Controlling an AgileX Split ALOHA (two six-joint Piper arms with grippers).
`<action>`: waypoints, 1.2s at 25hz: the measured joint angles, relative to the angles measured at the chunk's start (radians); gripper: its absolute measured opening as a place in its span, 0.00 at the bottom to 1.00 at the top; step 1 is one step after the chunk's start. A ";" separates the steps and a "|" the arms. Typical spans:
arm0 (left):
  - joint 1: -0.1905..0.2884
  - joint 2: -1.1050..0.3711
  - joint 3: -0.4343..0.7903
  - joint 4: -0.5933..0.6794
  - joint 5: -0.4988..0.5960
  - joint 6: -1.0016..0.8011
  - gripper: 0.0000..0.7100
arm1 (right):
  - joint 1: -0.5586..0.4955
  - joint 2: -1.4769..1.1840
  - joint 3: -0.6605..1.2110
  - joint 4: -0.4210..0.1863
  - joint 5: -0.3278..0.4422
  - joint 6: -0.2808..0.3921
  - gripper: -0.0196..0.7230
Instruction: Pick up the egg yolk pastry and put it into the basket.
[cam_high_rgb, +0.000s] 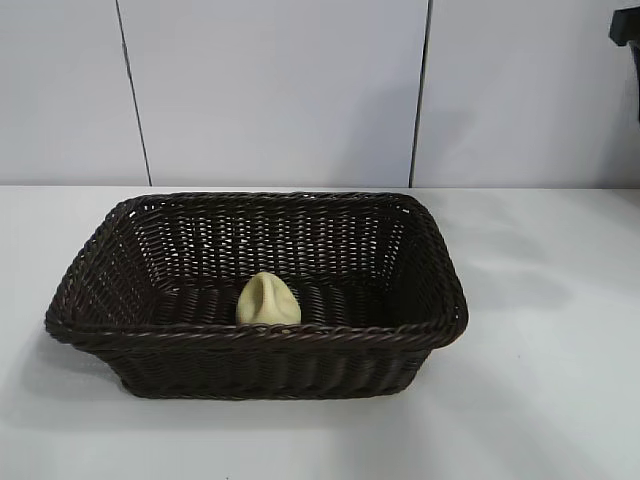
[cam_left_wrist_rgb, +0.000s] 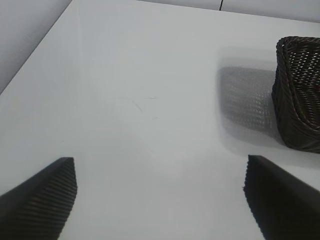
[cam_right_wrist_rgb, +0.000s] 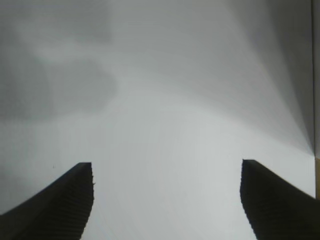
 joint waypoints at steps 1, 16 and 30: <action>0.000 0.000 0.000 0.000 0.000 0.000 0.93 | 0.000 -0.013 0.008 0.022 0.000 -0.017 0.81; 0.000 0.000 0.000 0.000 0.000 0.000 0.93 | 0.001 -0.578 0.723 0.052 -0.022 -0.058 0.81; 0.000 0.000 0.000 0.000 0.000 0.000 0.93 | 0.001 -1.340 1.071 0.055 -0.157 -0.058 0.81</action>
